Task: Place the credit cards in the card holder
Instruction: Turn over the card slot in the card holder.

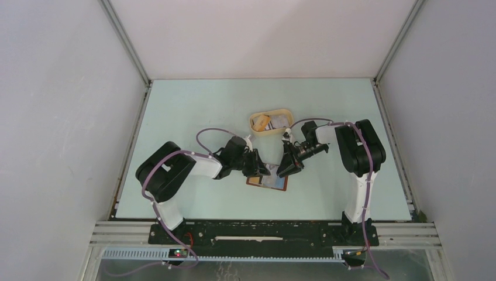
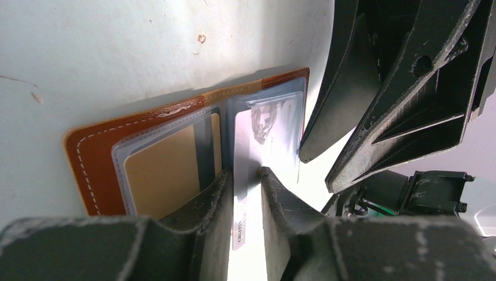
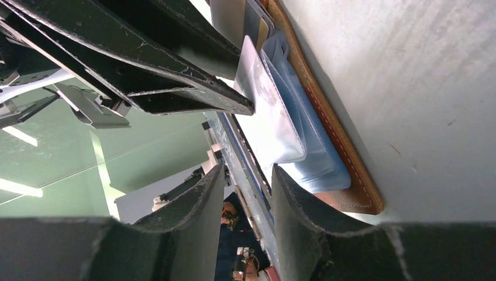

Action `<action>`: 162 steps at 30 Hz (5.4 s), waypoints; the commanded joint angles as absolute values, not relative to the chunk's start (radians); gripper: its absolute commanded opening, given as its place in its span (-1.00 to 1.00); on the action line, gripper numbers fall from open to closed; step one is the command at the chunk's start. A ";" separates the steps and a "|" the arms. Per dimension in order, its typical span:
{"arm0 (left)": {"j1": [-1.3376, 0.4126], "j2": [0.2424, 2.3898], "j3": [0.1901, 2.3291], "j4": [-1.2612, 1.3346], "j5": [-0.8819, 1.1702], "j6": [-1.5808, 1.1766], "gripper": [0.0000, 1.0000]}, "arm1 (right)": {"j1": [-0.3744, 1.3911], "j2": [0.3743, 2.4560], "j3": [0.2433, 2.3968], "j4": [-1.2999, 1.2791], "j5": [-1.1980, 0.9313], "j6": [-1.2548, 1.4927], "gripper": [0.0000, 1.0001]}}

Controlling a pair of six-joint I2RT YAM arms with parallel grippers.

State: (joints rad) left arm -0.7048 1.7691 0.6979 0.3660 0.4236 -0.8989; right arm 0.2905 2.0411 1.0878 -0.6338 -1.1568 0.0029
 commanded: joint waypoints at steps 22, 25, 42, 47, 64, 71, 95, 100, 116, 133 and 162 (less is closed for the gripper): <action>-0.714 1.775 0.714 0.394 0.441 -0.904 -0.40 | 0.289 2.045 1.120 -0.615 -1.161 0.028 -0.13; -0.714 1.768 0.715 0.393 0.440 -0.905 -0.40 | 0.283 2.047 1.120 -0.611 -1.202 0.029 -0.19; -0.713 1.746 0.711 0.396 0.433 -0.910 -0.41 | 0.264 2.009 1.134 -0.634 -1.072 0.002 -0.19; -0.715 1.685 0.733 0.308 0.377 -0.871 -0.40 | 0.255 1.977 1.140 -0.653 -1.059 -0.058 -0.17; -0.736 1.701 0.819 0.167 0.351 -0.809 -0.67 | 0.244 1.992 1.144 -0.670 -1.062 -0.072 -0.18; -0.749 1.745 0.841 0.166 0.376 -0.805 -0.71 | 0.247 2.001 1.145 -0.672 -1.032 -0.067 -0.18; -0.730 1.772 0.780 0.247 0.403 -0.862 -0.71 | 0.227 1.943 1.151 -0.715 -1.081 -0.125 -0.04; -0.716 1.772 0.743 0.304 0.424 -0.894 -0.71 | 0.226 1.965 1.152 -0.709 -1.075 -0.107 -0.04; -0.706 1.789 0.717 0.348 0.448 -0.918 -0.72 | 0.248 1.967 1.150 -0.703 -1.026 -0.091 -0.08; -0.702 1.794 0.707 0.365 0.455 -0.925 -0.72 | 0.239 1.944 1.151 -0.740 -1.040 -0.156 -0.07; -0.702 1.807 0.714 0.375 0.470 -0.928 -0.73 | 0.236 1.934 1.151 -0.753 -1.009 -0.167 -0.09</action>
State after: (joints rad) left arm -0.7063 1.7973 0.7319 0.3569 0.4561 -0.9184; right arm 0.2417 1.9747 1.1267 -0.7441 -1.0115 -0.1516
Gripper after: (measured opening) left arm 0.140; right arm 0.457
